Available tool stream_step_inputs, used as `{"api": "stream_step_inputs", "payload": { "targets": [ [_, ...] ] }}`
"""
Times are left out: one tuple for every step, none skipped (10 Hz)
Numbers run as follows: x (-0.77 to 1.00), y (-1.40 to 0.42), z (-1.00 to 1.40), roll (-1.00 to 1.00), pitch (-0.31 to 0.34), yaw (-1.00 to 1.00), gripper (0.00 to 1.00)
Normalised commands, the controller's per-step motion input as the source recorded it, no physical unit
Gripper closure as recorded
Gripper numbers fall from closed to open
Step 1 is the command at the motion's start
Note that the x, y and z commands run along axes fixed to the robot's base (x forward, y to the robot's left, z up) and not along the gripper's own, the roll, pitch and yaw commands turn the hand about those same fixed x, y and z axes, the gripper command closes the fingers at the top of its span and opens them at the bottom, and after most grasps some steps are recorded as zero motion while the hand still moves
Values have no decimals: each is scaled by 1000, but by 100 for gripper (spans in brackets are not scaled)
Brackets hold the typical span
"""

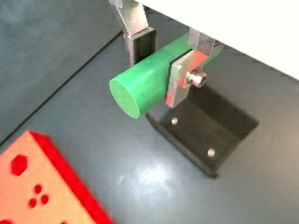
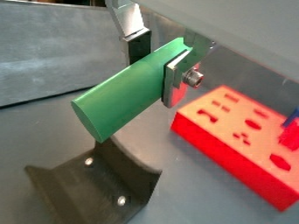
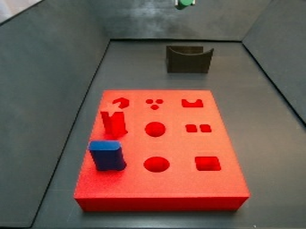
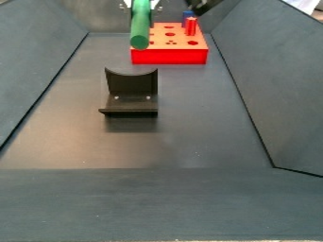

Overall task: Pick up the round object. Move up. Place the round object on the fixture. Regrasp the round object. Move to above the board. Insert the round object.
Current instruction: Place the round object on the fixture.

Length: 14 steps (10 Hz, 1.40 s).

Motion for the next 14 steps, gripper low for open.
{"api": "stream_step_inputs", "payload": {
  "targets": [
    [418,47,-21,-896,40,-135,100],
    [322,49,-20,-677,33,-115,100],
    [272,49,-23,-567,32,-108,100],
    [153,47,-21,-294,30,-92,100],
    [102,38,-19,-213,33,-83,100],
    [116,132,-1000,-1000,349,-9,100],
    [116,133,-1000,-1000,338,-13,100],
    [142,137,-1000,-971,366,-111,100],
    [159,135,-1000,-825,339,-168,100],
    [173,136,-1000,-618,268,-242,100],
    [180,140,-1000,-459,207,-275,100],
    [187,134,-1000,-266,127,-293,100],
    [193,131,-1000,-194,61,-286,100],
    [167,121,-835,-174,-6,-255,100]
  ]
}}
